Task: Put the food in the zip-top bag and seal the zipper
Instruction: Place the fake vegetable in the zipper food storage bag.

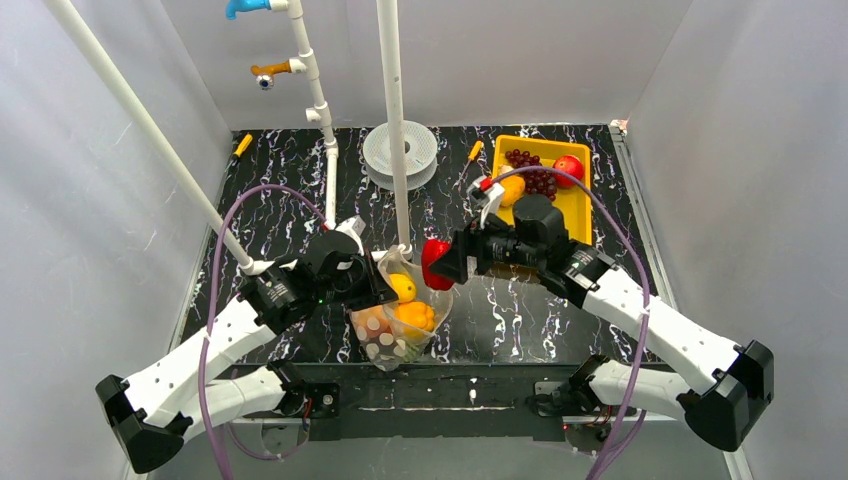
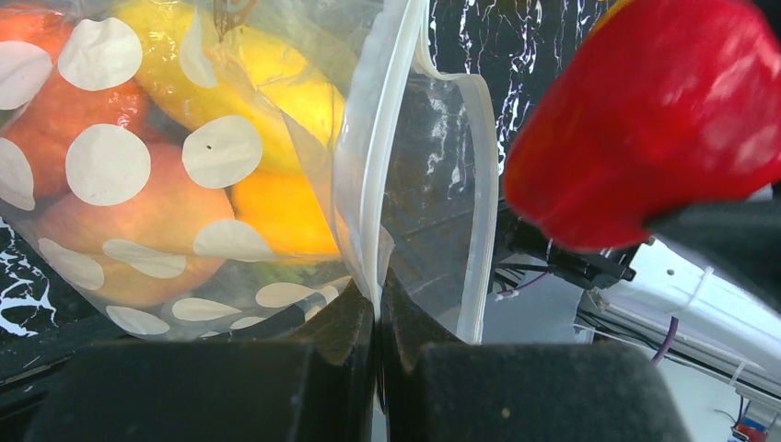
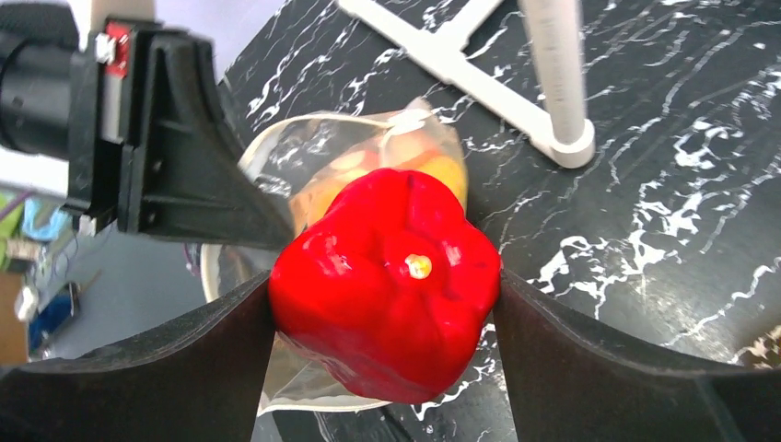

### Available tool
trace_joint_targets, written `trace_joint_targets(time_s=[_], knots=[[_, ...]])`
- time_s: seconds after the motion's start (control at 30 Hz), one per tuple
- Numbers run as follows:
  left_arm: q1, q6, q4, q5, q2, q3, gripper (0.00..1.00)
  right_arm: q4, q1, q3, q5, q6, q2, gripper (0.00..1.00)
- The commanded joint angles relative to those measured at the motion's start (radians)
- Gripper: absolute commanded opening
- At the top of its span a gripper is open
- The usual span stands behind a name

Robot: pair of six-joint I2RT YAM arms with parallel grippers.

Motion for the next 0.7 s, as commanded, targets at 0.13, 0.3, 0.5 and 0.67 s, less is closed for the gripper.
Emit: trace_joint_targets(time_s=[0.13,0.3,0.5,0.67], knots=[[-0.002,-0.009,0.006,0.000,-0.033,-0.008,0.00,-0.014,0.184,0.080,0.100,-0.133,0.046,0.49],[0.000,-0.007,0.006,0.002,-0.035,-0.006,0.00,-0.055,0.234,0.111,0.137,-0.150,0.107,0.69],[-0.001,-0.007,0.003,-0.003,-0.041,-0.009,0.00,-0.061,0.248,0.127,0.119,-0.151,0.141,0.90],[-0.001,-0.007,0.002,-0.008,-0.049,-0.014,0.00,-0.059,0.248,0.121,0.105,-0.155,0.134,0.98]])
